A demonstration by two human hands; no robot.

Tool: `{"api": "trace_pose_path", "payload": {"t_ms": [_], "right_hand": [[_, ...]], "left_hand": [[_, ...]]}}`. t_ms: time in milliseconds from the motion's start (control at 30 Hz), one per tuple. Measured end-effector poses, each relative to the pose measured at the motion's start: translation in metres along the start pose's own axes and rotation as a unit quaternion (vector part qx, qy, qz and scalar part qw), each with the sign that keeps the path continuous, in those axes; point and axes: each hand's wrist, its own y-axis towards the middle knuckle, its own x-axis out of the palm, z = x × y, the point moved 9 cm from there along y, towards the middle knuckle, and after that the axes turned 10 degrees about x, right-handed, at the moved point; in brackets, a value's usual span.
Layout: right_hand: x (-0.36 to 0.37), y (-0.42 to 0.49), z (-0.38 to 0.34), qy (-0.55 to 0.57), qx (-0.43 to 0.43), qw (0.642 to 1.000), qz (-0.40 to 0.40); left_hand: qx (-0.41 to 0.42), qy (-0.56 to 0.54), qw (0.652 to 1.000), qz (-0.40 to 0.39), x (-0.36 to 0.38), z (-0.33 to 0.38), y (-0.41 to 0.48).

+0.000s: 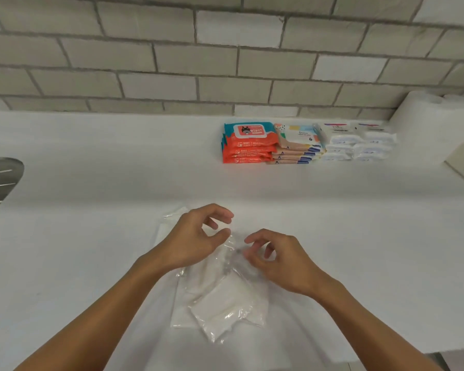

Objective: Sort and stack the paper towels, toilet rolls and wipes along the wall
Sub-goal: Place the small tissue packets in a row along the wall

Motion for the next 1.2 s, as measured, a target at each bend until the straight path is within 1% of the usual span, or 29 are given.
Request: {"api": "trace_pose_path", "payload": {"t_ms": [133, 300, 367, 500, 633, 700, 800, 900, 967, 1067, 1133, 1200], "right_hand": [[0.017, -0.020, 0.006, -0.080, 0.005, 0.997, -0.008], [0.045, -0.031, 0.012, -0.195, 0.008, 0.980, -0.044], [0.050, -0.029, 0.014, -0.206, 0.012, 0.978, -0.038], [0.050, -0.021, 0.016, -0.153, 0.021, 0.988, -0.022], [0.036, -0.015, 0.011, -0.080, 0.013, 0.996, 0.026], [0.029, -0.012, 0.011, 0.011, 0.028, 0.999, 0.039], [0.026, -0.007, 0.014, 0.152, 0.065, 0.986, 0.013], [0.024, -0.002, 0.014, 0.222, 0.080, 0.972, -0.011], [0.021, 0.000, 0.014, 0.246, 0.080, 0.966, -0.010], [0.015, 0.004, 0.015, 0.258, 0.075, 0.963, 0.003], [0.010, 0.004, 0.019, 0.210, 0.066, 0.975, 0.019], [0.009, 0.001, 0.025, 0.129, 0.060, 0.990, 0.023]], "left_hand": [[-0.030, -0.001, 0.999, -0.014, 0.005, -0.013, -0.024], [-0.056, 0.002, 0.998, -0.015, 0.009, -0.022, -0.045], [-0.060, 0.005, 0.998, -0.016, 0.009, -0.023, -0.051], [-0.061, 0.025, 0.998, -0.021, 0.009, -0.029, -0.058], [-0.062, 0.034, 0.997, -0.032, 0.016, -0.031, -0.057], [-0.066, 0.033, 0.997, -0.032, 0.020, -0.032, -0.055], [-0.068, 0.033, 0.997, -0.031, 0.021, -0.029, -0.052], [-0.062, -0.007, 0.997, -0.044, 0.024, -0.024, -0.046], [-0.073, -0.040, 0.995, -0.057, 0.025, -0.024, -0.043], [-0.079, -0.029, 0.995, -0.048, 0.018, -0.024, -0.038], [-0.082, -0.017, 0.996, -0.023, 0.008, -0.026, -0.035], [-0.093, -0.003, 0.996, 0.012, -0.007, -0.033, -0.034]]}}
